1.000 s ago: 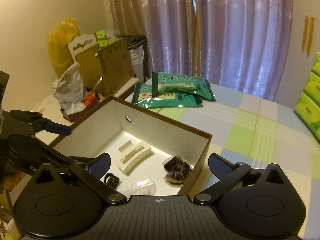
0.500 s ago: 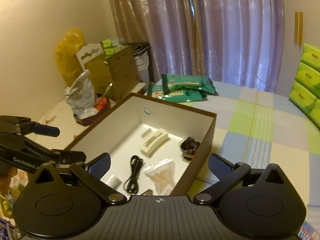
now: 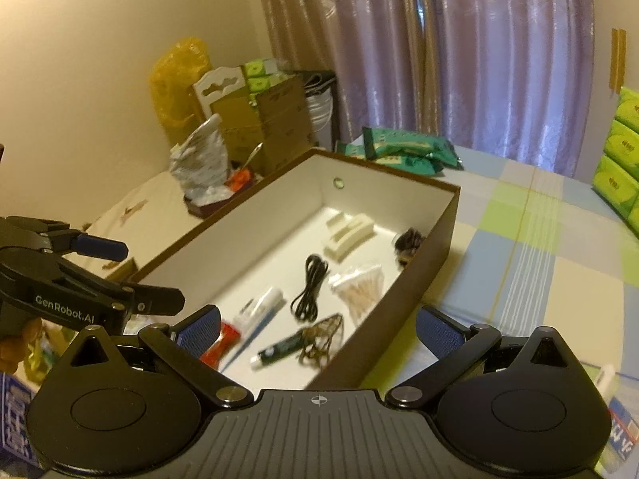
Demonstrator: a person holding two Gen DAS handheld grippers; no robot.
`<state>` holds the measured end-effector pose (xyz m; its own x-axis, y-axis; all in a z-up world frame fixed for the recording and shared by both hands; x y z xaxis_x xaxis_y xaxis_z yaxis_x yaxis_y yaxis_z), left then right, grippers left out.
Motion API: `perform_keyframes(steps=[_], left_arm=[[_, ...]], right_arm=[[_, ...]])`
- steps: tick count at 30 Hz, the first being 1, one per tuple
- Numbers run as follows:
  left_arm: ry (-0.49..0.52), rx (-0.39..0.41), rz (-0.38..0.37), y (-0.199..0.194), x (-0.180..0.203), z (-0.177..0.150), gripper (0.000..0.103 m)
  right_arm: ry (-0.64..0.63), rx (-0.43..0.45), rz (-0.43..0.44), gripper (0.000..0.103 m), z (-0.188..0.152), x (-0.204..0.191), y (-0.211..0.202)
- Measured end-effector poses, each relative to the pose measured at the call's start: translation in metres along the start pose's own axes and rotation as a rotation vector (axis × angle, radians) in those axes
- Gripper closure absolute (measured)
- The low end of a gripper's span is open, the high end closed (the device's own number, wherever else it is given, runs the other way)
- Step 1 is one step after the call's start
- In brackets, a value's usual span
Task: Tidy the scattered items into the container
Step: 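Withdraw both tools from the box toward the bottle and toothpick box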
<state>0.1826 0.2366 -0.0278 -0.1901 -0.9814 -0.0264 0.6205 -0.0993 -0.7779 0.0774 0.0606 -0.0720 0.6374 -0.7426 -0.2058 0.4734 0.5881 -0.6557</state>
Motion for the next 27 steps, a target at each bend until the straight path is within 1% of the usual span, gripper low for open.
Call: perform_keyframes(steps=[9,16,22,27], left_arm=[[-0.047,-0.018,0.050,-0.022,0.017,-0.030,0.001],[-0.077,-0.027,0.080,-0.036,0.034,-0.047,0.001],[-0.089,-0.036,0.090,-0.045,0.057,-0.059,0.001],[-0.086,-0.044,0.068,-0.046,0.086,-0.065,0.001]], right_arm=[[-0.058,-0.047,0.061,0.002,-0.029,-0.009,-0.022],[-0.083,-0.069,0.093,0.002,-0.047,-0.006,-0.040],[-0.089,-0.082,0.109,0.002,-0.062,0.006,-0.057],[-0.075,-0.095,0.085,0.002,-0.080,0.028,-0.073]])
Point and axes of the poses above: each gripper's, at about its wrist camera, not at the fingertips, and y roughly the way its jaws point, x to its right, z to its top, the point moved 6 cm from there along y, roughly the way its jaws point, and after that the axes turned 2 degrees about y, right-handed, at the moved point
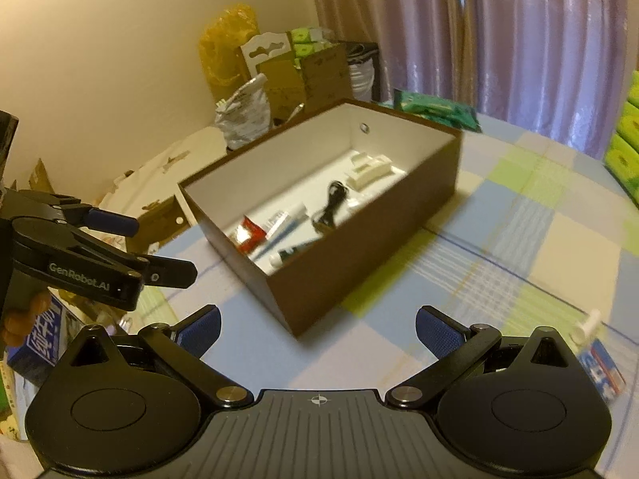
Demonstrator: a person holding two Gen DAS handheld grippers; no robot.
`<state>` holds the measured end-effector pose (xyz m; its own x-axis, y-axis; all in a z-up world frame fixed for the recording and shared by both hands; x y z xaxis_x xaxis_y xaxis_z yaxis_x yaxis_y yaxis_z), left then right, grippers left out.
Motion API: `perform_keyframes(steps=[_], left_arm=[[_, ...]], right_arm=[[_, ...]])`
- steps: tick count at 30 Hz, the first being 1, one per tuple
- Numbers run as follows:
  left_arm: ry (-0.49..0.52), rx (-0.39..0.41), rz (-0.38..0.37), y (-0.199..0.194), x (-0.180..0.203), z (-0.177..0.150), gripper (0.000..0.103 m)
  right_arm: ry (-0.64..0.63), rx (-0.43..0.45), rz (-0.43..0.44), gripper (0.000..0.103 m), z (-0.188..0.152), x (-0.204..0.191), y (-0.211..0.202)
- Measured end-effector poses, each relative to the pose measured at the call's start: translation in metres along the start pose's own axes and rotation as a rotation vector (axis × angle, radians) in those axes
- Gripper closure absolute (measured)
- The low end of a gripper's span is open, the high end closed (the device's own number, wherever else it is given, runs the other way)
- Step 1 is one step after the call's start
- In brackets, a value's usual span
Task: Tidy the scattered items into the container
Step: 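Withdraw both tools from the box toward the bottle and toothpick box, then grasp the blue toothpick box with the right tool while the left tool grasps the white bottle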
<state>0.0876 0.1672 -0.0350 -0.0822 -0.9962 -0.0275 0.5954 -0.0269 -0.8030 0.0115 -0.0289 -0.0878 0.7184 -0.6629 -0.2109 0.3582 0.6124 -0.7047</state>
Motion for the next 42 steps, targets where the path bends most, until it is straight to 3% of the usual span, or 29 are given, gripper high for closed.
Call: perform_keyframes(steps=[16,23,29,42], left_arm=[[0.171,-0.009,-0.206,0.027,0.139,0.005,0.001],[0.246,-0.012,-0.248,0.045,0.181,0.014,0.001],[0.288,-0.010,-0.262,0.063,0.200,0.023,0.002],[0.364,-0.020,-0.281,0.123,0.240,0.053,0.002]], right_arm=[[0.231,0.014,-0.257,0.002,-0.067,0.114,-0.079],[0.333,0.029,-0.343,0.002,-0.090,0.151,-0.105],[0.354,0.020,-0.383,0.002,-0.101,0.172,-0.104],[0.337,-0.003,-0.385,0.002,-0.107,0.229,-0.076]])
Point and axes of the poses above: each gripper's, at about its wrist camera, not at the fingertips, and y roughly the way its jaws point, x to its right, z to its top, the point moved 6 cm from there along y, roughly the way its jaws point, and after that the axes turned 2 degrees about y, right-handed, at the moved point
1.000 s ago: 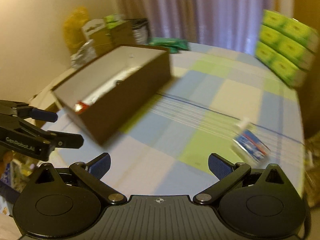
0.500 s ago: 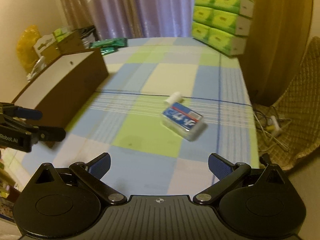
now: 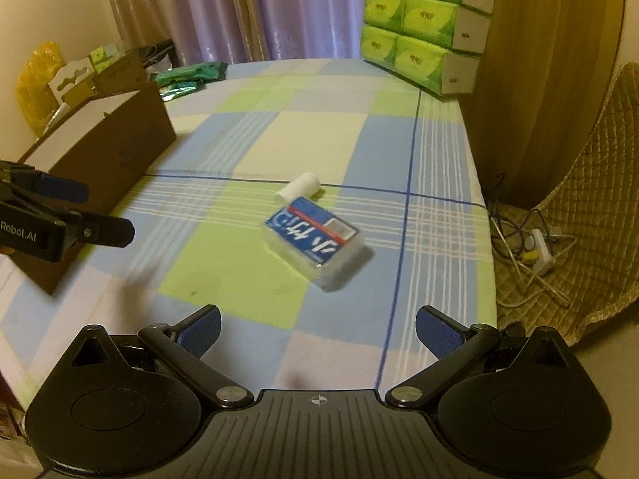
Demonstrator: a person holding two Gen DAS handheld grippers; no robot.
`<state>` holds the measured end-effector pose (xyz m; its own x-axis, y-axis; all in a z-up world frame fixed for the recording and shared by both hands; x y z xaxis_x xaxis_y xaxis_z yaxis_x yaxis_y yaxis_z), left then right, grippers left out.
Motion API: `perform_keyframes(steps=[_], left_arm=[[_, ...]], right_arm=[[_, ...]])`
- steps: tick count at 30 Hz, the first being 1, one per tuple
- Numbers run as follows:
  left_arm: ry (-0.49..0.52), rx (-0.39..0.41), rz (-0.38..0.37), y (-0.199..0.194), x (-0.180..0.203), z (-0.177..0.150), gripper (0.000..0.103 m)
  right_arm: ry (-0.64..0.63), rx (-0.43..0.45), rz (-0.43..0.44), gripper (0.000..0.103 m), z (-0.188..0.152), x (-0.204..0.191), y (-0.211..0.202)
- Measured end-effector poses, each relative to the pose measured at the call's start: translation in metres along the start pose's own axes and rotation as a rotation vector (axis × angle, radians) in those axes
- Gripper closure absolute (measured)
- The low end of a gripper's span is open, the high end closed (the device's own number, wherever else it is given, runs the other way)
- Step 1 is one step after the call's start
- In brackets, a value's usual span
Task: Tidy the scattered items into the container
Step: 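Grasp the blue toothpick box with the right tool while the left tool grasps the white bottle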
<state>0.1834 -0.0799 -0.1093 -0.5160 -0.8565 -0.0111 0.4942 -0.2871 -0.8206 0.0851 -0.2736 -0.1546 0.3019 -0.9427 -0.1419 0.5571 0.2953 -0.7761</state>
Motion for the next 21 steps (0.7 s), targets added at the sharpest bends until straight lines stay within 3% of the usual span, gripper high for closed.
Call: perform_keyframes(steps=[5,11,21], left_arm=[[0.016,-0.031,-0.002,0.030,-0.001,0.011,0.002],[0.010,-0.073,-0.003,0.054,-0.008,0.017,0.002],[-0.025,-0.117,0.009,0.072,-0.030,0.016,0.002]], right_arm=[[-0.023,0.007,0.033,0.002,0.012,0.009,0.018],[-0.150,0.030,0.089,0.003,0.027,0.005,0.038],[-0.314,-0.032,0.174,0.024,0.041,0.007,0.083]])
Point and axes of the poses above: each gripper's, at about its wrist camera, not at the fingertips, and y roughly the way its jaws point, x to its right, z to its top, the point moved 6 cm from there along y, roughly the way its jaws point, and after that the axes turned 2 degrees about y, right-handed, at the moved point
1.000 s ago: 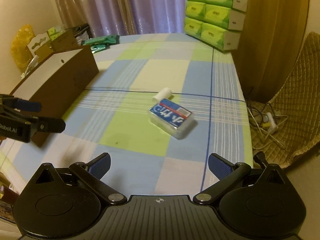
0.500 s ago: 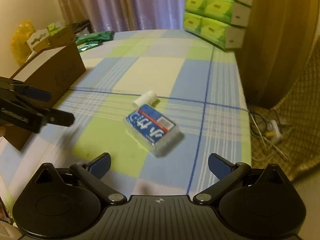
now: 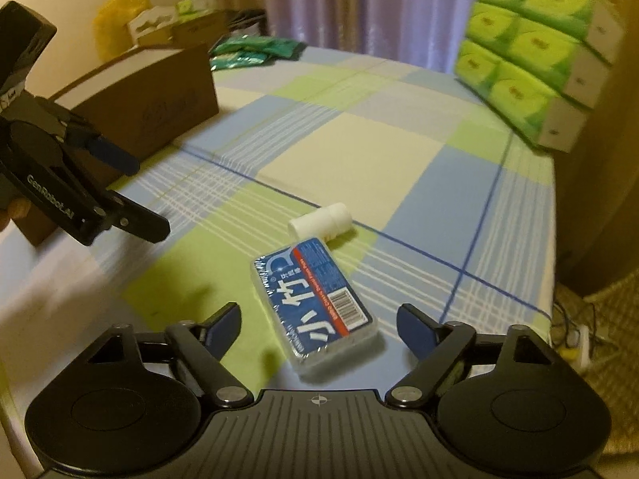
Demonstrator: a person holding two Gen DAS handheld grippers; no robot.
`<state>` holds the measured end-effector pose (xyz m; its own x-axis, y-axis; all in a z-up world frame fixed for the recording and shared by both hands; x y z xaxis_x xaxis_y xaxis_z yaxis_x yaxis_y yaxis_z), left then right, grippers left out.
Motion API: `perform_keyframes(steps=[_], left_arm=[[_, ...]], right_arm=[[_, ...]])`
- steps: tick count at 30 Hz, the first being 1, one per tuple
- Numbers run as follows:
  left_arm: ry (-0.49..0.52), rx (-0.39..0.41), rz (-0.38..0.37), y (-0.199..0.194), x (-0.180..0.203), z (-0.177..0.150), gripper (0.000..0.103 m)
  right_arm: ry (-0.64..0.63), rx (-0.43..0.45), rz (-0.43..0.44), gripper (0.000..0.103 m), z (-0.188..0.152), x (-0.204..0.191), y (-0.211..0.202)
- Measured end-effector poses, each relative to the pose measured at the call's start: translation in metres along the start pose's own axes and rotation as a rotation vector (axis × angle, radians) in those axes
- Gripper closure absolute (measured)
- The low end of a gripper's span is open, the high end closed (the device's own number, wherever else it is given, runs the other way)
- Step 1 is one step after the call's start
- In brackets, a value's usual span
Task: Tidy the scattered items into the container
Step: 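Grasp the blue toothpick box with the right tool while the left tool grasps the white bottle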
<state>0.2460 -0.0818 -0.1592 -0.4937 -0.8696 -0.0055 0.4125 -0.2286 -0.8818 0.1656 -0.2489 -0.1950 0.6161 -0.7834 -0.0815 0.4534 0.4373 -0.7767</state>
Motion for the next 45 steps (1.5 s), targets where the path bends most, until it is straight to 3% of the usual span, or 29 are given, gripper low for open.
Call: perform_keyframes(steps=[6,13,25,29,37,39,45], left_arm=[[-0.004,-0.017,0.004,0.006,-0.005,0.000,0.002],[0.023,-0.022,-0.020,0.014,0.003,0.005,0.003],[0.113,0.006,-0.095,0.040,0.042,0.036,0.007],[0.154,0.026,-0.127,0.052,0.059,0.052,0.015],[0.190,0.018,-0.149,0.080,0.072,0.070,0.042],[0.199,0.009,-0.150,0.085,0.073,0.069,0.054],[0.209,0.036,-0.151,0.087,0.076,0.072,0.063]], right_arm=[[-0.088,-0.026,0.025,0.042,-0.001,-0.002,0.017],[-0.088,-0.040,0.037,0.045,-0.019,-0.006,0.001],[0.264,-0.024,-0.257,0.045,-0.035,0.043,-0.024],[0.338,-0.028,-0.300,0.045,-0.029,0.053,-0.015],[0.384,-0.035,-0.308,0.045,-0.030,0.059,-0.012],[0.387,-0.026,-0.307,0.045,-0.029,0.060,-0.013],[0.381,-0.021,-0.314,0.045,-0.020,0.062,-0.006]])
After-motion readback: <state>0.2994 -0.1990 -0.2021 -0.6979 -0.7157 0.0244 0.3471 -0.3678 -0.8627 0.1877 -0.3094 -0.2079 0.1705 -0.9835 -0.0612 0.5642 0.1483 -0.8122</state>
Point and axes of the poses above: each gripper's, at about its wrist camera, not at the fingertips, and y roughly the way its jaws point, x to its right, z to its top, the point moved 6 cm from there along y, roughly the way its jaws point, and after that the axes turned 2 degrees about y, right-handed, at the moved point
